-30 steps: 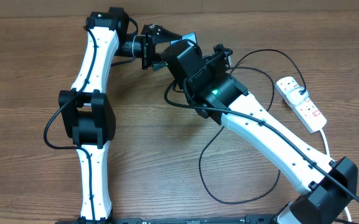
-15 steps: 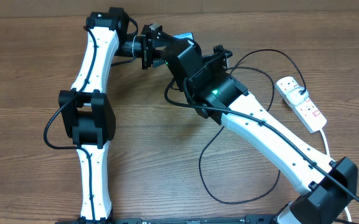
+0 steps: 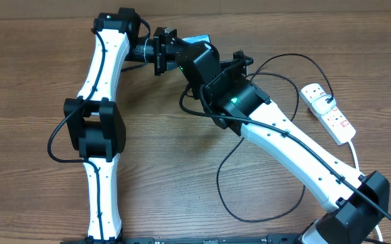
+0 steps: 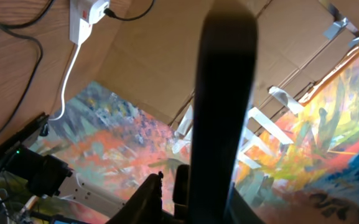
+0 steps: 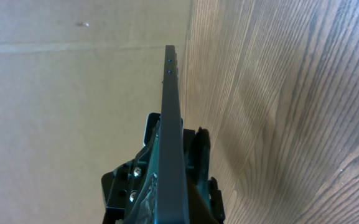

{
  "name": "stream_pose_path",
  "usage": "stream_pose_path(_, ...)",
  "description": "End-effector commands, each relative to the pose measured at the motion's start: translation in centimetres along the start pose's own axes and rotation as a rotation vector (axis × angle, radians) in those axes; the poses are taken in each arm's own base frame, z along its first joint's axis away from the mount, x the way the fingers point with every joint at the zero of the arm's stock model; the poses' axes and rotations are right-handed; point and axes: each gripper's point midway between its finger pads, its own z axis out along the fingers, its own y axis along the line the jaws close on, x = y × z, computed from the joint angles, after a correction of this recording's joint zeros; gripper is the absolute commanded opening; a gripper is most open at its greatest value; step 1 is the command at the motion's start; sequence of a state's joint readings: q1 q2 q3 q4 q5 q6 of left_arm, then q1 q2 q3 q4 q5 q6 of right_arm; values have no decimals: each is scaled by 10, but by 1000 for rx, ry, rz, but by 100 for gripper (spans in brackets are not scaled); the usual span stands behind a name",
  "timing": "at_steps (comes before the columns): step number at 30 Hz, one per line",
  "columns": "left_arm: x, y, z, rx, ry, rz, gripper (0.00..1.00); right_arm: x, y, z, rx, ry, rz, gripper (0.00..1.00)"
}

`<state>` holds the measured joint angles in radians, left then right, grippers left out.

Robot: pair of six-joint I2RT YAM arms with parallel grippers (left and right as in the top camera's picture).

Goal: Plug charger to phone and switch on socket

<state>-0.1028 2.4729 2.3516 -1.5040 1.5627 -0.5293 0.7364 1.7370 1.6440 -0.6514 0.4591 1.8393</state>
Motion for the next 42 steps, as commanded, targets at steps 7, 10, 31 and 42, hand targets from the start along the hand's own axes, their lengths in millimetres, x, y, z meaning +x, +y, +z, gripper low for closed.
stream_pose_path(7, 3, -8, -2, 17, 7, -63, 11, -6, 39, -30, -107, 9, 70, 4)
stream_pose_path(10, 3, -8, -2, 17, 7, -63, 10, -6, 39, -30, -107, 10, 71, 4)
stream_pose_path(31, 3, -8, -2, 17, 7, -81, 4, 4, 42, -31, -114, 64, 77, 16)
stream_pose_path(42, 1, -6, -3, 8, -1, -3, 4, -13, 40, -33, -93, 24, 58, 64)
